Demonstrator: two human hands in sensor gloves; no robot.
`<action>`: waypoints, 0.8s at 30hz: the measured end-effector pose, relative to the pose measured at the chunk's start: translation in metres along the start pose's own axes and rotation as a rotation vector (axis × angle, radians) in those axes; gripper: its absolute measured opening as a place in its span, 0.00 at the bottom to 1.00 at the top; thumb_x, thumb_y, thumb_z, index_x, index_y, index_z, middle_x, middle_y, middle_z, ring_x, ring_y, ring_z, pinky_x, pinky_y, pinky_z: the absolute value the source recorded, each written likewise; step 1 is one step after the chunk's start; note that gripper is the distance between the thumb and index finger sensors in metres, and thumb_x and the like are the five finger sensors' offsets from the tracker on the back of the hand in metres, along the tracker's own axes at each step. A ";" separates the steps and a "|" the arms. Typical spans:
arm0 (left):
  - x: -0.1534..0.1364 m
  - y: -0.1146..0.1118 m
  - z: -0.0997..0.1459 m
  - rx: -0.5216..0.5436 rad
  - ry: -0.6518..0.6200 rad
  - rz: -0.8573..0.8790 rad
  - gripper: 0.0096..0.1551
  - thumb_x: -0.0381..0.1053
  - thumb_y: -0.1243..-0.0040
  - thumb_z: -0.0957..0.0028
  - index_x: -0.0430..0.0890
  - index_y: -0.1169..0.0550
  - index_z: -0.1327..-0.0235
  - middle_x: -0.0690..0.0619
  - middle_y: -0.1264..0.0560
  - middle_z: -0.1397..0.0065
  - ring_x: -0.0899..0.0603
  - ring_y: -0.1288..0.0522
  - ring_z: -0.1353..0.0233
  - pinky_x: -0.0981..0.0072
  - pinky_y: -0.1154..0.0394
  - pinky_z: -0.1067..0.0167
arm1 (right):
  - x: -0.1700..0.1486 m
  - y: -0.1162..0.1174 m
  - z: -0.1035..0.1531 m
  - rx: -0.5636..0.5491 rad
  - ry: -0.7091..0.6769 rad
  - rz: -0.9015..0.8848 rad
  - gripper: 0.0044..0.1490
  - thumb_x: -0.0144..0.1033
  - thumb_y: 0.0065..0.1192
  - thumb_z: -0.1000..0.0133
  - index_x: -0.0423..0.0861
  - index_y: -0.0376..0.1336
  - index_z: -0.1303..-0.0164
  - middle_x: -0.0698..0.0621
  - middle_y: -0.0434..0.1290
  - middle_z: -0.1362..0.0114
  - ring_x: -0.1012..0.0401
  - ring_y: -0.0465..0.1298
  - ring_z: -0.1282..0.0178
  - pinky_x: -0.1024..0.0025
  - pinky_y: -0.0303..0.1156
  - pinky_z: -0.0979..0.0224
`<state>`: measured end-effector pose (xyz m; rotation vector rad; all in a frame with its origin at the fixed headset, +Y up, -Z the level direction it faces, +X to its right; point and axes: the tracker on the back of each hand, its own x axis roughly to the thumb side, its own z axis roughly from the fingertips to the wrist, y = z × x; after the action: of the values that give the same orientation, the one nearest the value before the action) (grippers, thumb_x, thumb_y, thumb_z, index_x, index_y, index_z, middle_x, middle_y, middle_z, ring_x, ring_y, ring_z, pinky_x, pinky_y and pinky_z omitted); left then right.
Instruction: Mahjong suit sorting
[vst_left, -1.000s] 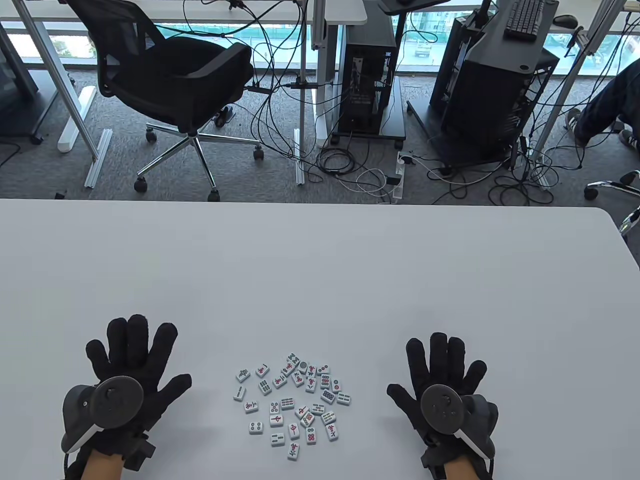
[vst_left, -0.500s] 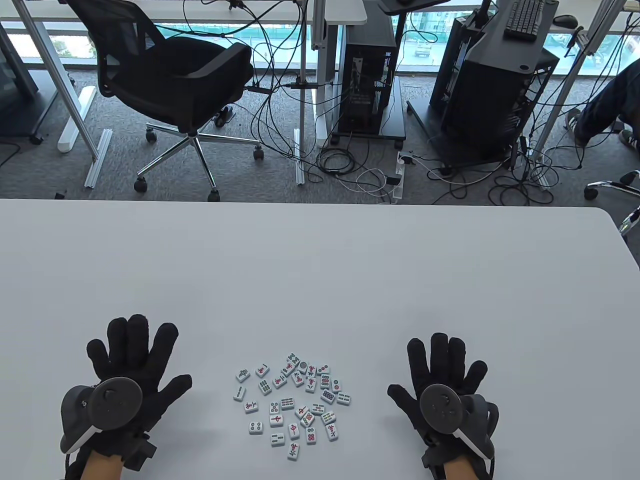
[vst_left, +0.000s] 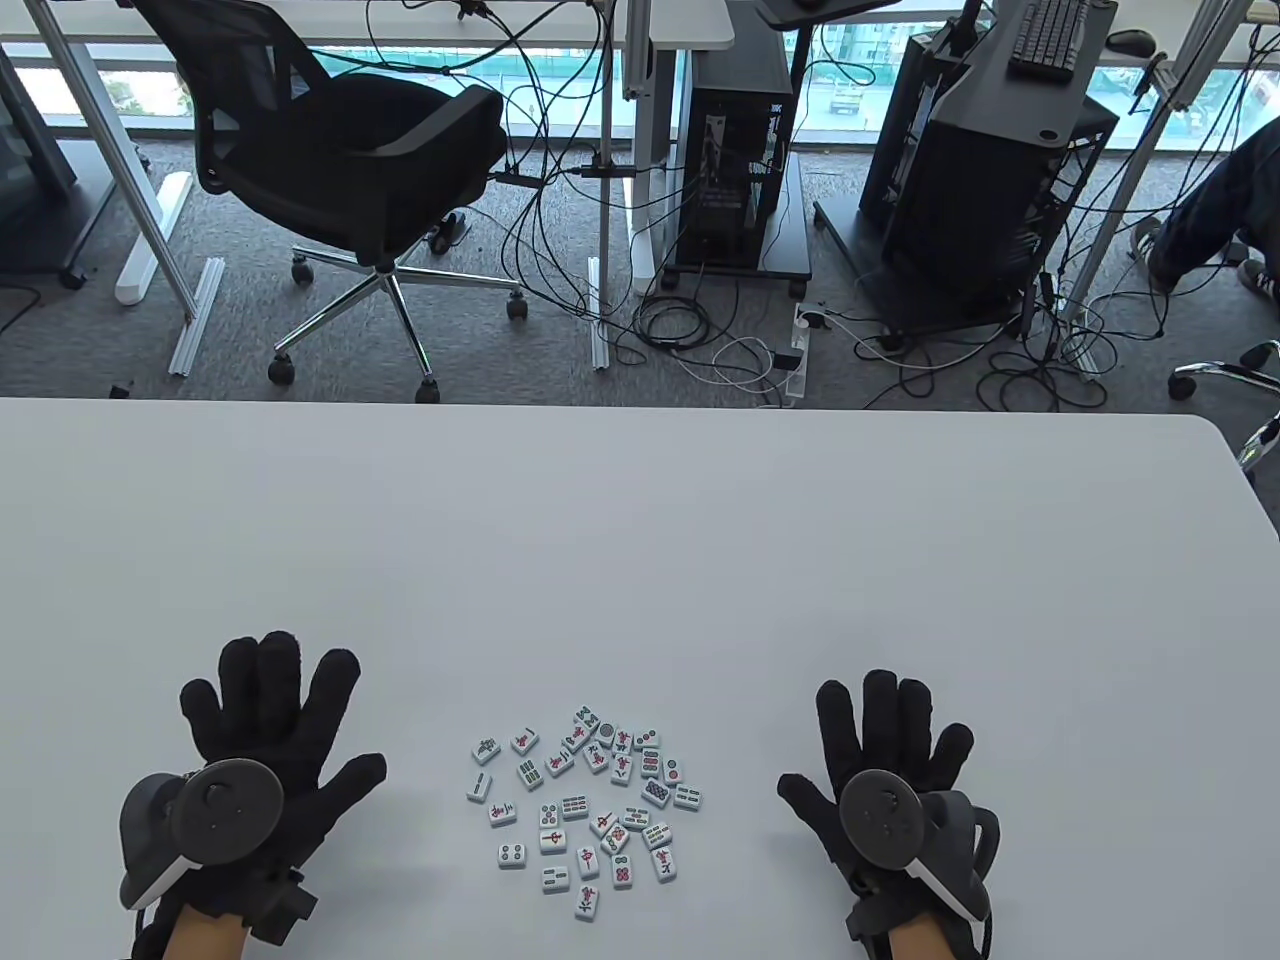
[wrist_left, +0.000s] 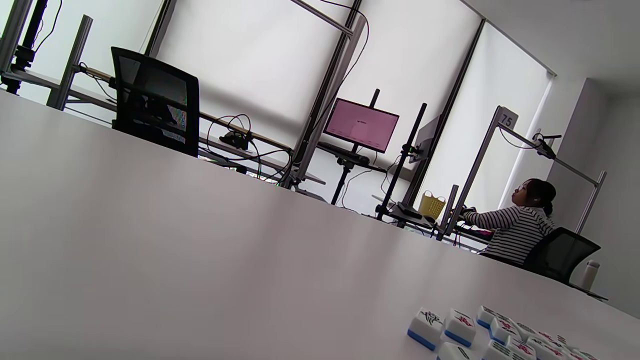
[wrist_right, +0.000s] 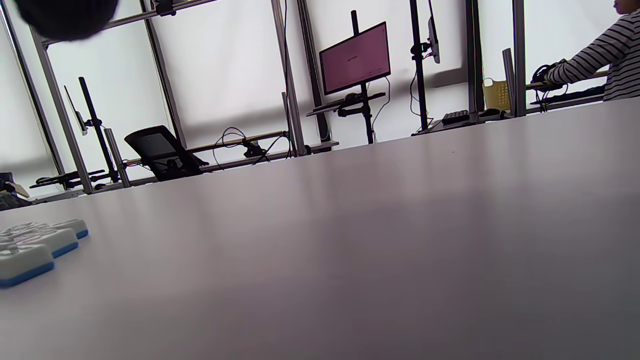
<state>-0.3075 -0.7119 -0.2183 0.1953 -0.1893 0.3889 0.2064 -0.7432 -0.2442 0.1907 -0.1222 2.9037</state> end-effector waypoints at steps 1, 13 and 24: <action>0.000 0.001 0.001 0.004 -0.002 0.002 0.51 0.83 0.59 0.54 0.70 0.60 0.21 0.68 0.79 0.21 0.52 0.87 0.20 0.41 0.85 0.32 | 0.002 0.001 0.000 0.006 -0.008 -0.002 0.56 0.69 0.48 0.49 0.63 0.24 0.24 0.49 0.21 0.16 0.47 0.20 0.20 0.30 0.24 0.26; 0.000 0.007 0.004 0.030 -0.025 0.055 0.51 0.83 0.59 0.53 0.69 0.59 0.21 0.68 0.79 0.21 0.52 0.86 0.20 0.41 0.84 0.32 | 0.043 -0.015 -0.026 0.039 -0.100 0.083 0.60 0.66 0.63 0.55 0.61 0.37 0.19 0.43 0.50 0.14 0.44 0.62 0.22 0.46 0.70 0.30; 0.003 0.005 0.003 -0.005 -0.043 0.091 0.50 0.82 0.59 0.53 0.69 0.59 0.20 0.68 0.79 0.21 0.52 0.86 0.20 0.41 0.83 0.30 | 0.128 0.004 -0.103 0.075 -0.131 0.221 0.46 0.57 0.68 0.57 0.43 0.63 0.32 0.50 0.83 0.60 0.62 0.78 0.79 0.74 0.76 0.76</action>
<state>-0.3068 -0.7071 -0.2141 0.1910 -0.2415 0.4754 0.0694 -0.7082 -0.3289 0.4057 -0.0601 3.1170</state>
